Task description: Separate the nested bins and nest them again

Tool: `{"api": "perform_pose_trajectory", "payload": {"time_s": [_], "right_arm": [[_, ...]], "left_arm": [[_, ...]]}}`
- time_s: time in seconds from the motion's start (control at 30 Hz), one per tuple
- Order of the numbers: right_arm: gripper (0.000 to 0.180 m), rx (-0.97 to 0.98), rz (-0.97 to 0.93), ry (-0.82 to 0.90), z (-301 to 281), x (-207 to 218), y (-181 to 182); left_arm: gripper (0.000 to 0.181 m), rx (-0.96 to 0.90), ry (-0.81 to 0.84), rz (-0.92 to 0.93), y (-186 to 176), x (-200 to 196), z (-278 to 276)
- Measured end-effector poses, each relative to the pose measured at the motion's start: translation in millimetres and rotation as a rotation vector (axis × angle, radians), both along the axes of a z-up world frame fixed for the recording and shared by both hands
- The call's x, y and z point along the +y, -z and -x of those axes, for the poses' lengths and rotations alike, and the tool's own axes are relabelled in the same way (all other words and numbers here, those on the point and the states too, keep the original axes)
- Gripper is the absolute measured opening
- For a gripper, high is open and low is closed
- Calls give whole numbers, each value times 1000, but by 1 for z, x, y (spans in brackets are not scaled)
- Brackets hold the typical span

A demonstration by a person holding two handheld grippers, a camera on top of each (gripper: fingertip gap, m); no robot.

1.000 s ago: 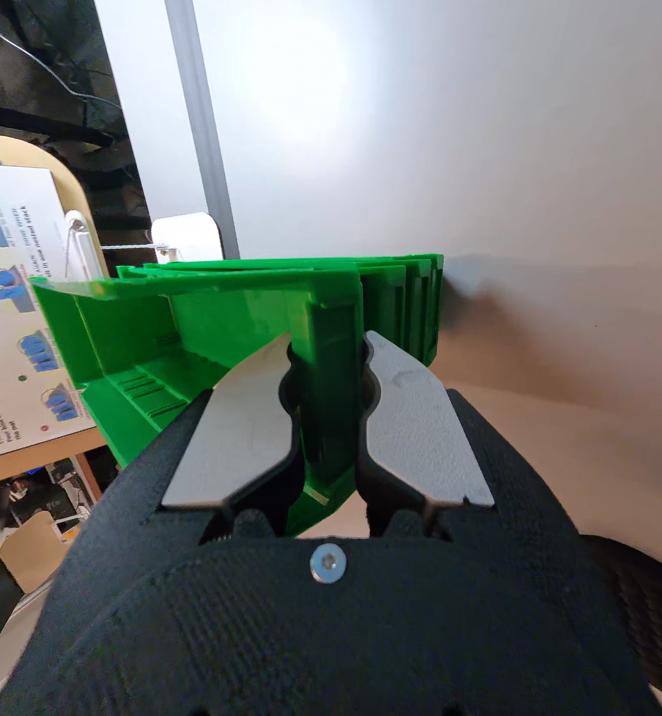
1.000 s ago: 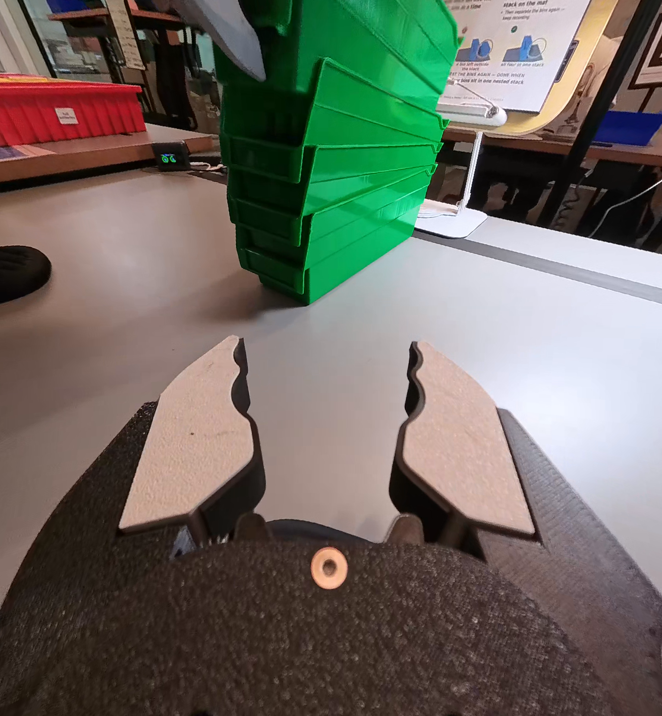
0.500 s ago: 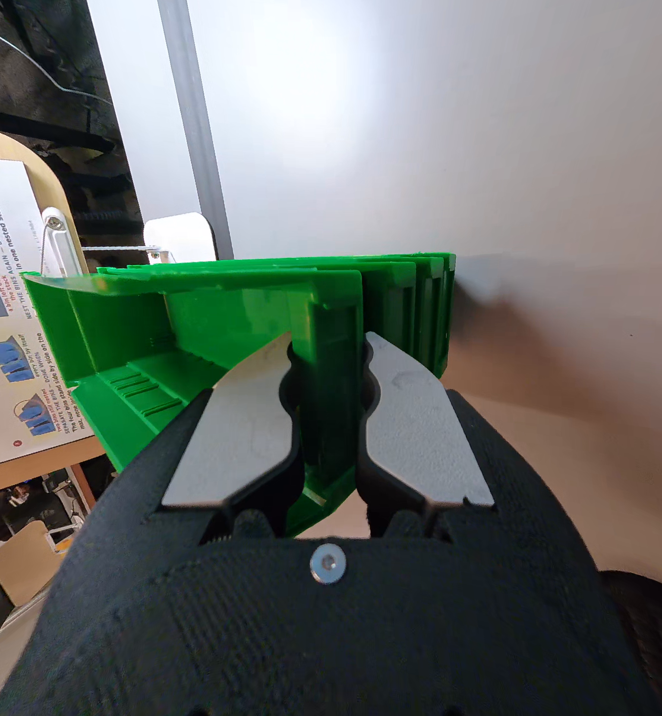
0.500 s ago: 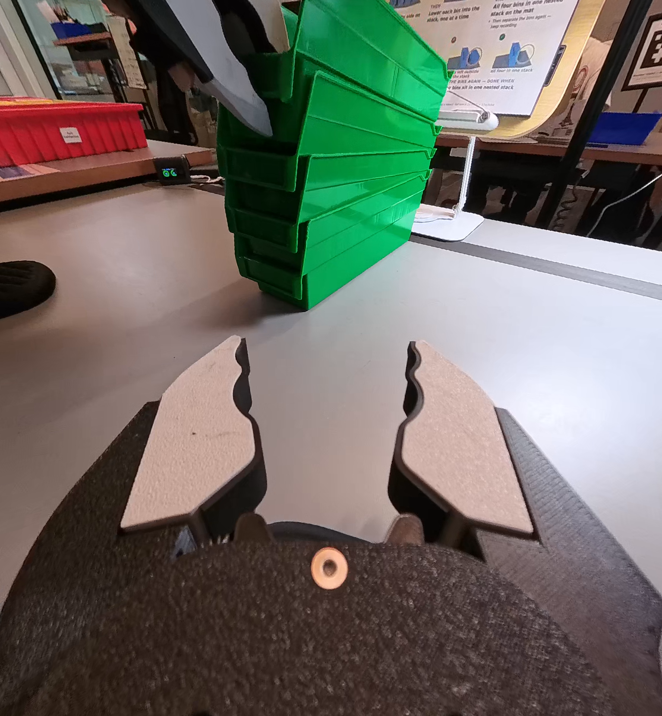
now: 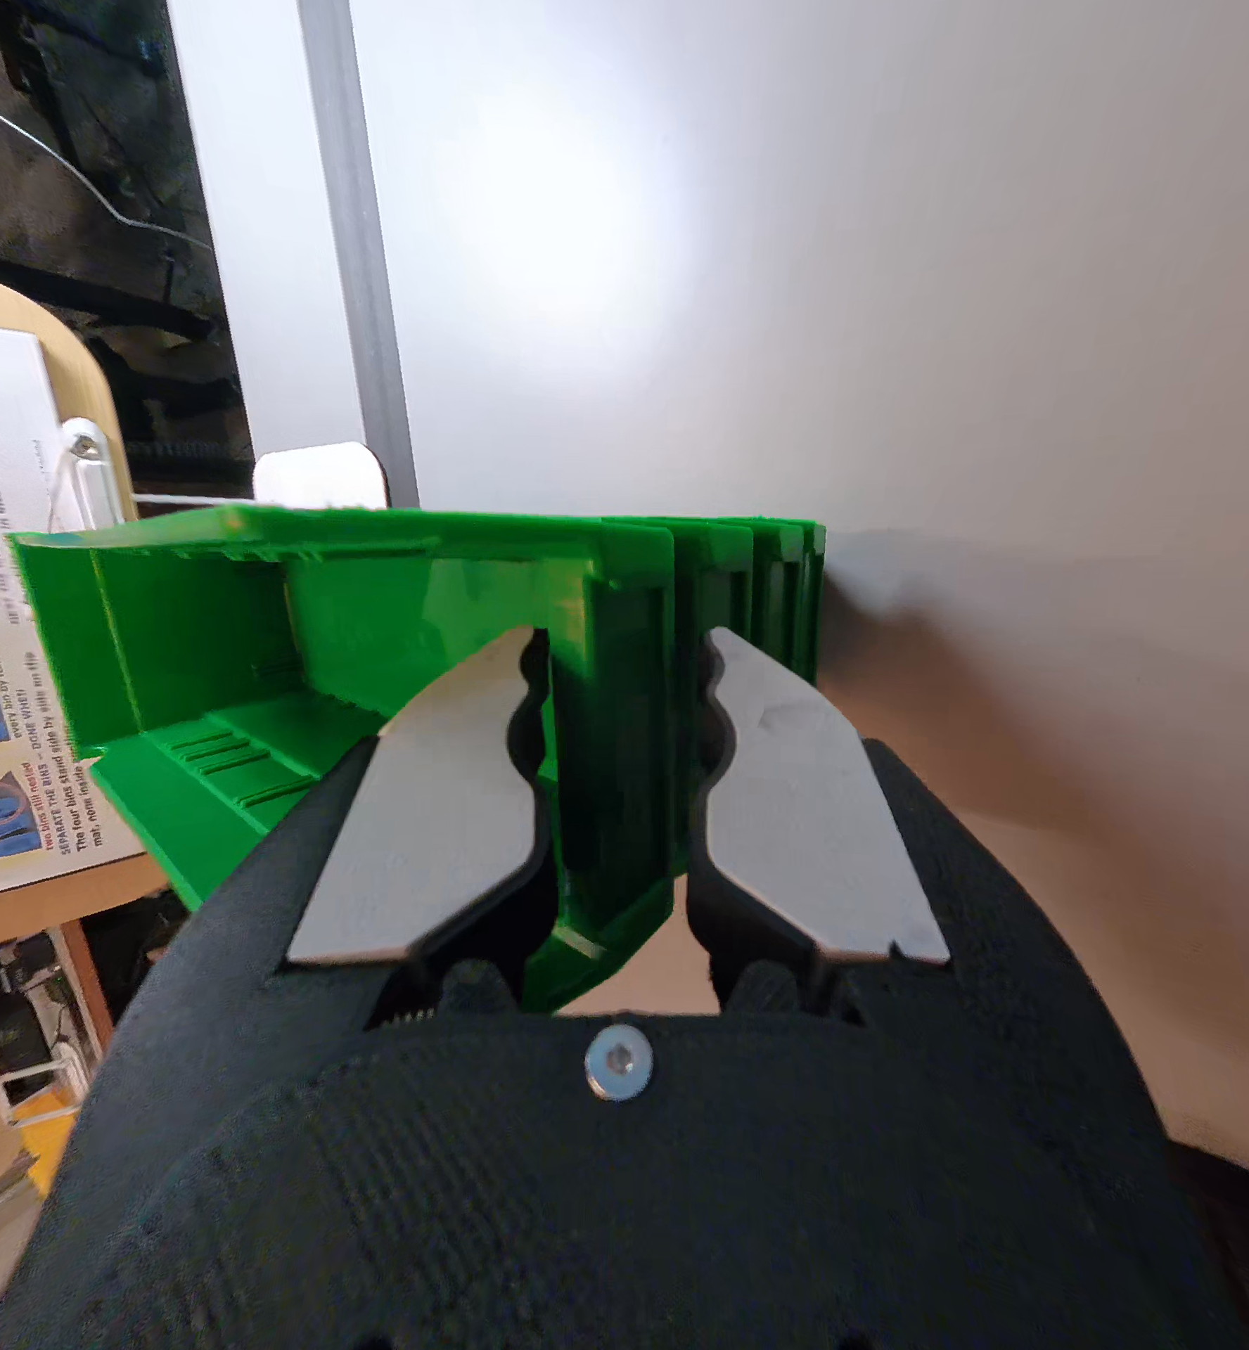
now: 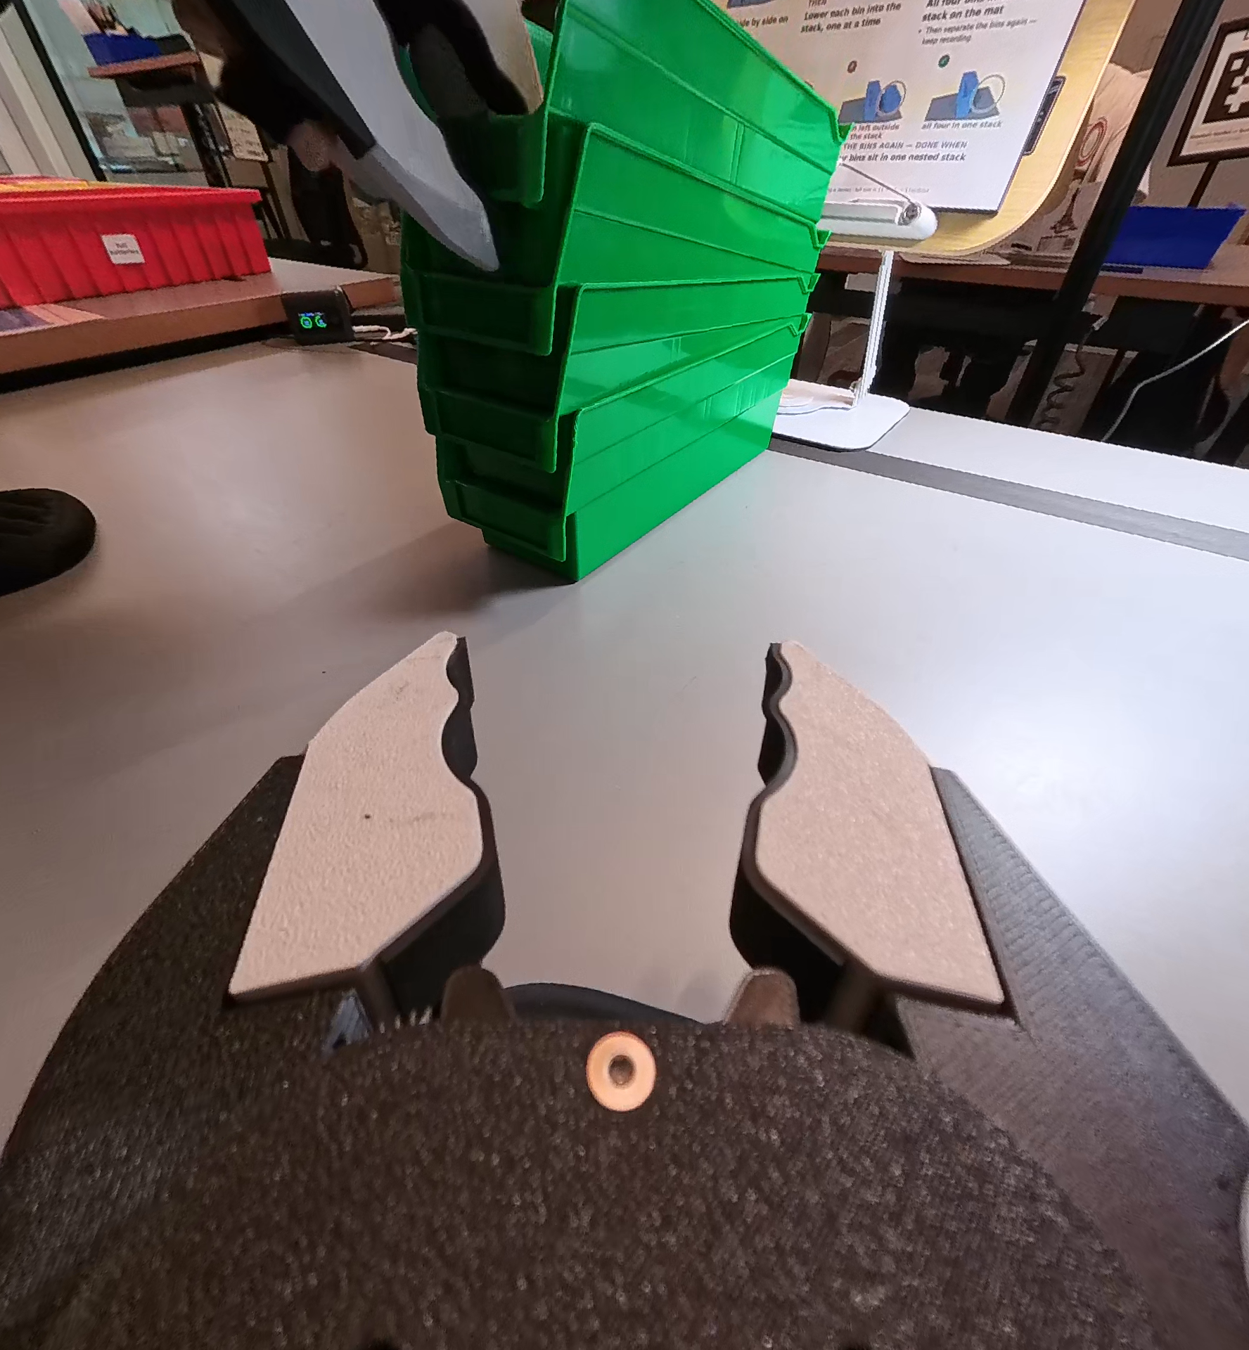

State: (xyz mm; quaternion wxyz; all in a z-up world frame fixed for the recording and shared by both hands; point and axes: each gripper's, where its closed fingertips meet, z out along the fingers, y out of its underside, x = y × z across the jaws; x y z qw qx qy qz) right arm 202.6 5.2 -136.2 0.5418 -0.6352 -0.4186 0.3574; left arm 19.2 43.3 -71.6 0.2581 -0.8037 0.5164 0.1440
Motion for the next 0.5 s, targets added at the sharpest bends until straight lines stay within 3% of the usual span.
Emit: {"api": "perform_pose_trajectory", "payload": {"time_s": [0.13, 0.33, 0.5], "right_arm": [[76, 7, -1, 3, -1, 0, -1], [76, -4, -16, 2, 0, -1, -1], [75, -53, -58, -1, 7, -4, 2]], "left_arm": [[48, -121, 51, -162, -37, -8, -17], [47, -568, 9, -479, -118, -54, -7], [49, -779, -140, -594, -101, -96, 49]]}}
